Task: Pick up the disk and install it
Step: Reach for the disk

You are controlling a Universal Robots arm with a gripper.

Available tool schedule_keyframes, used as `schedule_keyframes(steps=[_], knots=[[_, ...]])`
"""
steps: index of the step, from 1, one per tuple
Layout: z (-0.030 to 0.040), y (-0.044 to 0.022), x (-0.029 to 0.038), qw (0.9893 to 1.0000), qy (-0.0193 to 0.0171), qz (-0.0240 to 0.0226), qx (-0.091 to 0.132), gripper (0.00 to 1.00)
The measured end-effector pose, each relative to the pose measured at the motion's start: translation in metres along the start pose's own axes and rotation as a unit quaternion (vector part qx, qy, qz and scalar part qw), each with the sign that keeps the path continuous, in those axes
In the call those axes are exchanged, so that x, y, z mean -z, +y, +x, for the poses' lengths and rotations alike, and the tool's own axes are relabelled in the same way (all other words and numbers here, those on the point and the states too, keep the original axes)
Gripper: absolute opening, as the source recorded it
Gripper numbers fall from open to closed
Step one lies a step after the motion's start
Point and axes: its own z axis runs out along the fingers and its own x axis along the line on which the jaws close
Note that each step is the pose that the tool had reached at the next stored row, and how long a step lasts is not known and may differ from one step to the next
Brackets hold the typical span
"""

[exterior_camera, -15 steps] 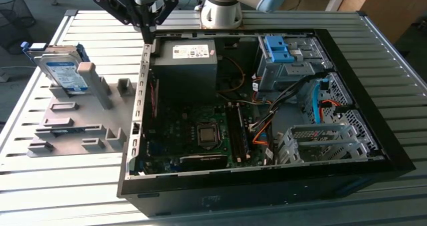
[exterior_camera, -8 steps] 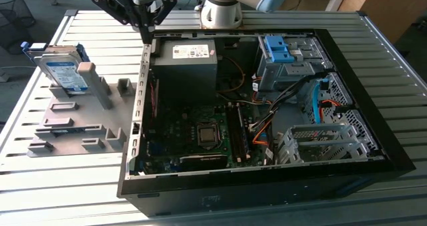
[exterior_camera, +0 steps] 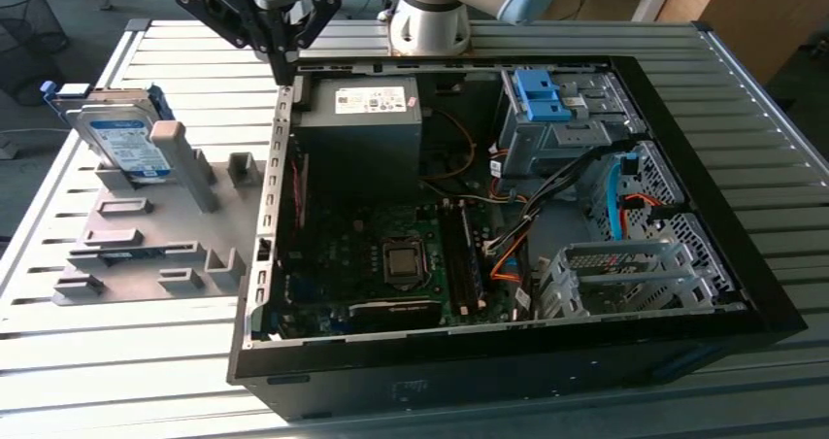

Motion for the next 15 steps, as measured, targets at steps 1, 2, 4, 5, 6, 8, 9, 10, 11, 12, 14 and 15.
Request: schedule_keyframes(steps=[1, 2, 4, 5, 6, 8, 9, 10, 11, 12, 14, 15], knots=[[0.0002, 0.0, 0.0, 1.0, 0.0, 0.0, 0.0, 0.11], [0.0004, 0.0, 0.0, 1.0, 0.0, 0.0, 0.0, 0.11], [0.001, -0.0001, 0.0, 1.0, 0.0, 0.0, 0.0, 0.11], [0.0013, -0.0001, 0.0, 1.0, 0.0, 0.0, 0.0, 0.11], [0.0015, -0.0001, 0.0, 1.0, 0.0, 0.0, 0.0, 0.11], [0.002, -0.0001, 0.0, 1.0, 0.0, 0.0, 0.0, 0.11], [0.0023, -0.0001, 0.0, 1.0, 0.0, 0.0, 0.0, 0.11], [0.0024, -0.0002, 0.0, 1.0, 0.0, 0.0, 0.0, 0.11], [0.0026, -0.0002, 0.0, 1.0, 0.0, 0.0, 0.0, 0.11], [0.0028, -0.0002, 0.0, 1.0, 0.0, 0.0, 0.0, 0.11], [0.0032, -0.0002, 0.0001, 1.0, 0.0, 0.0, 0.0, 0.11], [0.0034, -0.0003, 0.0, 1.0, 0.0, 0.0, 0.0, 0.11]])
